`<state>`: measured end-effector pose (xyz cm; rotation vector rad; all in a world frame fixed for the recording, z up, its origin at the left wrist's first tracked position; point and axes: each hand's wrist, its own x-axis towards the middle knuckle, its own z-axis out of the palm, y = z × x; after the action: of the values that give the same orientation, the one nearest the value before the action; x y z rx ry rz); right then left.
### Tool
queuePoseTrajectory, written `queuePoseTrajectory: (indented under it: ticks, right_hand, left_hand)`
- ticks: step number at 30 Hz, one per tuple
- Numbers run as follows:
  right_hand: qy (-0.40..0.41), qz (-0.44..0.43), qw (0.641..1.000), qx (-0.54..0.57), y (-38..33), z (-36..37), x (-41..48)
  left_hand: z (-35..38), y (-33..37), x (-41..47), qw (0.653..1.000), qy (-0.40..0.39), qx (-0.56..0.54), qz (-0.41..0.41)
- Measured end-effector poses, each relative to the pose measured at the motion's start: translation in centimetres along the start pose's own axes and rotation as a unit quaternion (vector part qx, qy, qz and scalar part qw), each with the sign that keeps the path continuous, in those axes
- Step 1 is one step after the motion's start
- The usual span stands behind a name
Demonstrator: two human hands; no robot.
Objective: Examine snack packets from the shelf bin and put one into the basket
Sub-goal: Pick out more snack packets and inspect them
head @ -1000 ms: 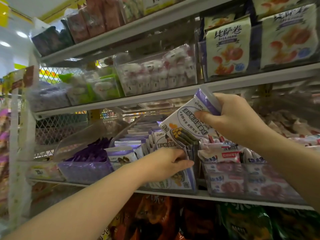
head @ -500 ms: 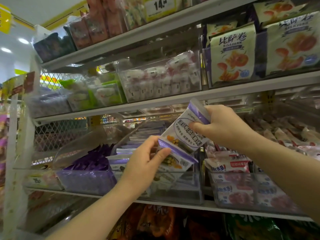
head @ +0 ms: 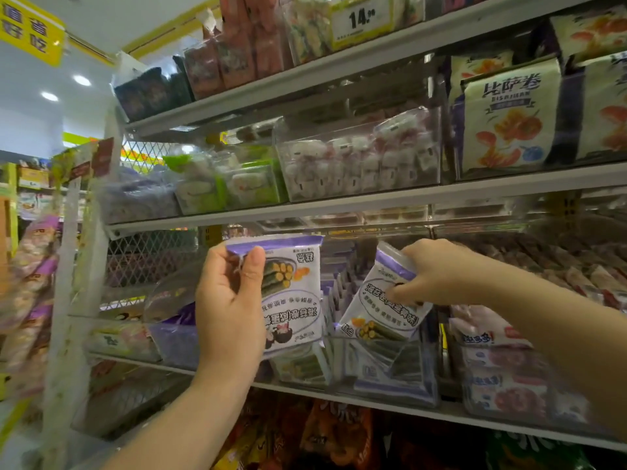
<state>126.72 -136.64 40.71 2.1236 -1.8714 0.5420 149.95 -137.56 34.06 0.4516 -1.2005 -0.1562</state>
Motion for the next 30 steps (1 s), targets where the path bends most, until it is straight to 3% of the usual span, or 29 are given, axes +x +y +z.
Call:
queuePoseTrajectory:
  ticks: [9,15,18,22,25,30]
  right_hand:
    - [-0.204,0.023,0.978,-0.024,-1.6,-1.1,2.8]
    - [-0.142,-0.031,0.989,0.000,-4.0,0.4,3.8]
    - [-0.106,-0.029,0.991,0.081,-3.5,1.3,3.9]
    - [-0.137,-0.023,0.967,0.212,-1.8,2.1,2.5]
    - [-0.171,-0.032,0.968,0.181,-2.1,3.1,1.9]
    - [-0.136,-0.015,0.976,0.169,-2.0,1.2,2.1]
  left_hand:
    - [-2.7,-1.0,-0.3,0.998,-0.028,0.023,-0.050]
    - [-4.3,-1.2,-0.1,0.997,-0.042,0.018,-0.062]
    - [-4.8,-1.4,-0.2,0.997,-0.036,0.012,-0.065]
    - [-5.3,-1.7,-0.3,0.997,-0.034,0.011,-0.075]
    - [-5.2,-1.6,-0.4,0.996,-0.033,0.006,-0.081]
    - [-5.3,-1.1,-0.5,0.996,-0.042,0.008,-0.079]
